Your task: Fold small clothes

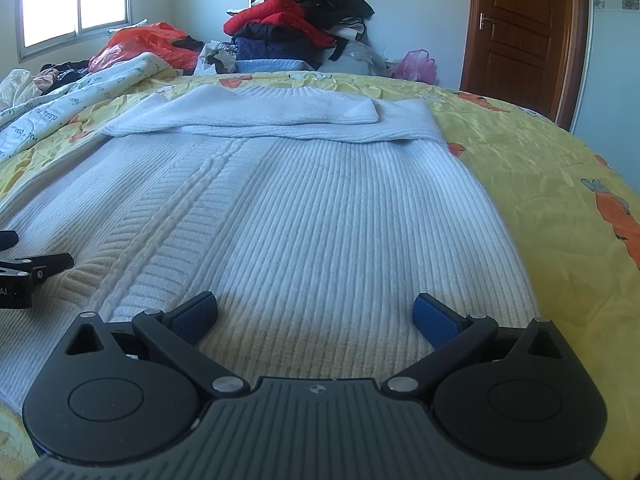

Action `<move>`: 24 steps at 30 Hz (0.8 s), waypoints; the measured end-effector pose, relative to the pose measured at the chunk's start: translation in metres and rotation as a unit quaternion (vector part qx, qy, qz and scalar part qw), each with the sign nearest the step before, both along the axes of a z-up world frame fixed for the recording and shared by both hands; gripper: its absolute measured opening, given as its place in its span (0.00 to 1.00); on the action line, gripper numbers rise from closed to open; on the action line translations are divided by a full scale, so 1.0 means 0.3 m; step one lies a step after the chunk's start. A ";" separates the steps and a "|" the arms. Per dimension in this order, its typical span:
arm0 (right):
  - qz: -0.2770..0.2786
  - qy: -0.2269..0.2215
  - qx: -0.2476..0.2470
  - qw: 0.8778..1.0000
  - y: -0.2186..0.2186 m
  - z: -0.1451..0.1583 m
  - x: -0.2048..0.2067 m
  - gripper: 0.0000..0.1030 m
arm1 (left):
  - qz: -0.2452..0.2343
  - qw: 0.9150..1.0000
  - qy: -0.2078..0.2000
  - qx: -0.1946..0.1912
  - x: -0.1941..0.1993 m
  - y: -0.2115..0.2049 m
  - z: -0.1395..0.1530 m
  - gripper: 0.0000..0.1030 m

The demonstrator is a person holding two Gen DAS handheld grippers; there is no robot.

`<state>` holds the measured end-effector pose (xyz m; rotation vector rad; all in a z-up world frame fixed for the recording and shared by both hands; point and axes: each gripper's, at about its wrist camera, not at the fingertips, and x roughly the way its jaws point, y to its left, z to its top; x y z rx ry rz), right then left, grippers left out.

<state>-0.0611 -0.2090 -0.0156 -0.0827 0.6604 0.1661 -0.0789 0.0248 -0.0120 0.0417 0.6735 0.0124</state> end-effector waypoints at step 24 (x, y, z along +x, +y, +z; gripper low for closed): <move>0.015 0.050 0.090 0.995 -0.383 0.118 -0.260 0.94 | 0.046 0.997 0.027 -0.055 -0.189 0.322 0.083 1.00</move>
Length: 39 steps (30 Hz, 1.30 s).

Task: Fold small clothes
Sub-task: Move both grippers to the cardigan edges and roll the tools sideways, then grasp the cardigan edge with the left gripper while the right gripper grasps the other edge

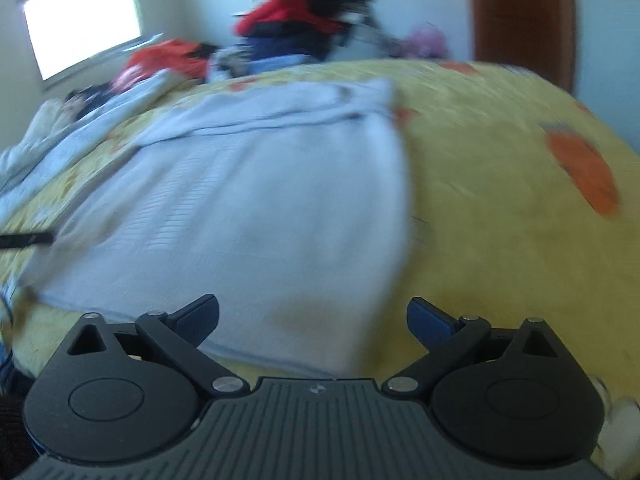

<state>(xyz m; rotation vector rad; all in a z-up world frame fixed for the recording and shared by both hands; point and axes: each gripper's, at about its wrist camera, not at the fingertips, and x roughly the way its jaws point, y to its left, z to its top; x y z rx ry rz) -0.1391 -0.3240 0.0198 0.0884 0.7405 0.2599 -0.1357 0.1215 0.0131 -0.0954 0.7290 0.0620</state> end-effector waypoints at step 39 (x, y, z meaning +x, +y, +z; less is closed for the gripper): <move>0.041 0.186 0.383 0.904 -0.161 -0.139 0.261 0.56 | -0.053 0.914 0.075 -0.396 0.052 0.201 -0.088 0.78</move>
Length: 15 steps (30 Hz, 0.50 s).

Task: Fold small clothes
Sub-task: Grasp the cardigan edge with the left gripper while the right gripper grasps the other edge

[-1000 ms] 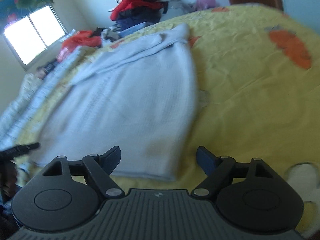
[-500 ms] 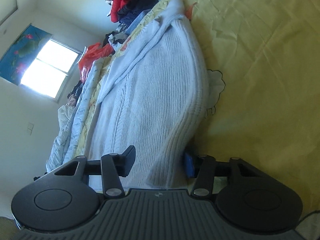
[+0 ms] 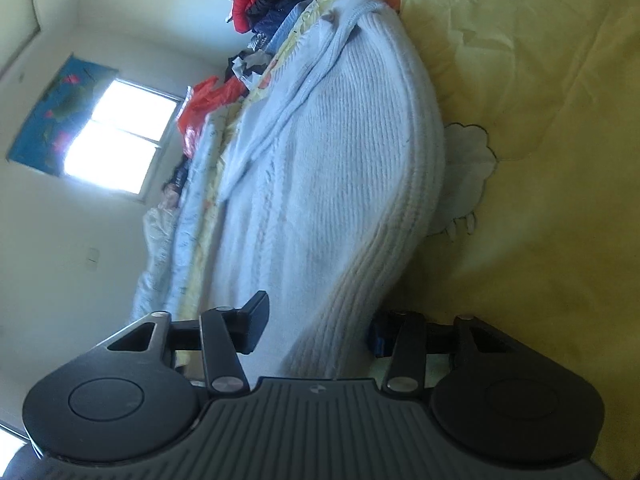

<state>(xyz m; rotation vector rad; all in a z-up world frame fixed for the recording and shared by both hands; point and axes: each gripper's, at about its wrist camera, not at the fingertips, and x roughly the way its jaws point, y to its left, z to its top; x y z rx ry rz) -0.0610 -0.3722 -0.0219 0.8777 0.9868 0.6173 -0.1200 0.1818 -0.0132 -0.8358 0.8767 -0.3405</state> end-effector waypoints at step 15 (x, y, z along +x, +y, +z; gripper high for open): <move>0.051 0.015 -0.047 0.998 0.022 0.004 0.044 0.17 | -0.038 0.996 0.026 0.074 0.033 -0.042 0.003 0.13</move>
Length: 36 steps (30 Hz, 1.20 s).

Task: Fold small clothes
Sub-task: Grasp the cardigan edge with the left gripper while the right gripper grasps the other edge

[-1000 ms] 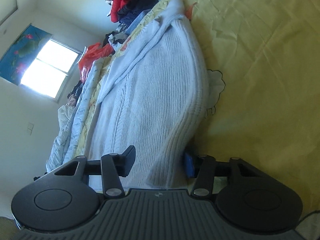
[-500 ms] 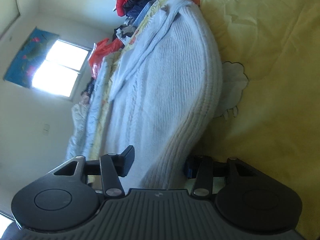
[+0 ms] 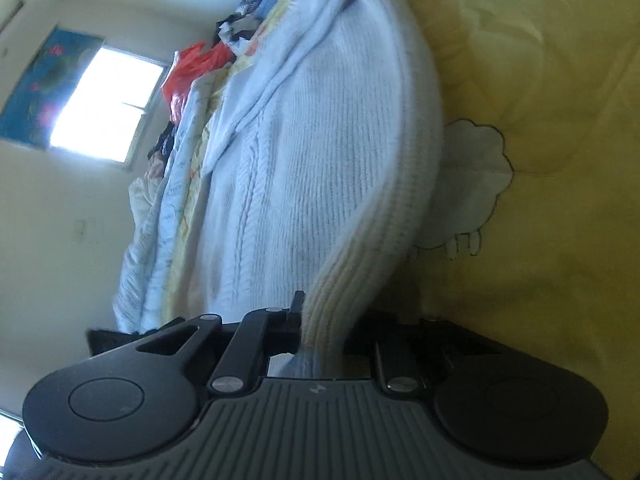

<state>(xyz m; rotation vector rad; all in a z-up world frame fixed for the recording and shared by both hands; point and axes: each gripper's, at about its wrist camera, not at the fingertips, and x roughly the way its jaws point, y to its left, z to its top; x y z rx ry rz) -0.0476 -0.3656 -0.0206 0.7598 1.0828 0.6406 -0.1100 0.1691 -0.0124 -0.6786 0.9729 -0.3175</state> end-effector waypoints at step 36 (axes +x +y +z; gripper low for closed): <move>-0.159 0.022 0.029 0.987 0.032 0.055 1.343 0.39 | 0.073 0.997 0.005 0.031 1.438 0.039 0.161 0.14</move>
